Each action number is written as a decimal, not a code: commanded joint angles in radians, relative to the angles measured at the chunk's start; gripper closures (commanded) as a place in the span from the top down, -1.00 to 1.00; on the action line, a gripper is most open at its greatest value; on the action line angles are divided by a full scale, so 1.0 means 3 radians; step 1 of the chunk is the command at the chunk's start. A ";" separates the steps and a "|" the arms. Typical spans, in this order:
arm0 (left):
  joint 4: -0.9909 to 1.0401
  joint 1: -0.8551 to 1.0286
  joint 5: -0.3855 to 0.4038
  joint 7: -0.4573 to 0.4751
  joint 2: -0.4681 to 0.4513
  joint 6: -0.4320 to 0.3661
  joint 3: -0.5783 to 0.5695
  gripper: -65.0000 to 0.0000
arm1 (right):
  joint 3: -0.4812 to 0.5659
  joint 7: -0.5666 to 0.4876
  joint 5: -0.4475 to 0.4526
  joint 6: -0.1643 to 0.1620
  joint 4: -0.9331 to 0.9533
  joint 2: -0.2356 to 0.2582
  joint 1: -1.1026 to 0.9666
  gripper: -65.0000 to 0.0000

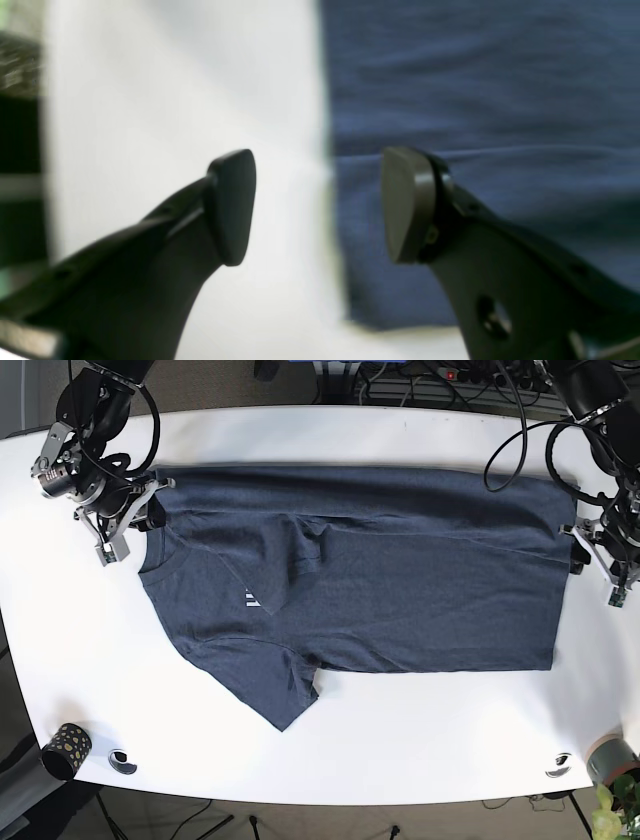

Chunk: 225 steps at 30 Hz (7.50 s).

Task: Fold the T-shirt properly

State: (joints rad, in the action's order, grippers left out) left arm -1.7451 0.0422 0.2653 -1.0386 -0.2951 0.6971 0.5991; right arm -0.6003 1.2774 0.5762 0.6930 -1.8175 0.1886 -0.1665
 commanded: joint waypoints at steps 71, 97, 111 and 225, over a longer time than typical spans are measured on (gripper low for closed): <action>0.0020 0.0021 -0.0601 0.0268 0.0224 0.0003 0.0082 0.14 | -0.0053 -0.0460 0.0010 0.0017 0.0890 0.0161 0.0491 0.22; 0.0025 -0.0036 -0.0585 0.0217 0.0158 0.0003 0.0092 0.14 | 0.0505 -0.0900 -0.0036 0.0017 0.2046 0.0172 0.1176 0.21; 0.1181 -0.0823 -0.0601 0.0201 -0.0062 -0.0291 0.0169 0.35 | 0.0505 -0.0997 -0.0461 0.0017 0.2317 0.0080 0.1320 -1.00; 0.0598 -0.1754 -0.0575 0.0472 -0.0364 -0.0076 -0.0654 -1.00 | 0.0740 -0.0159 0.0322 0.0017 0.1673 0.0877 0.2655 -1.00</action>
State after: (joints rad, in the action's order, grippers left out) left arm -1.5146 -0.4820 0.0990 -0.9184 -0.3851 0.6861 0.3847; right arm -0.3511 1.2480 0.6773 0.7021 -1.2747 0.4278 0.6323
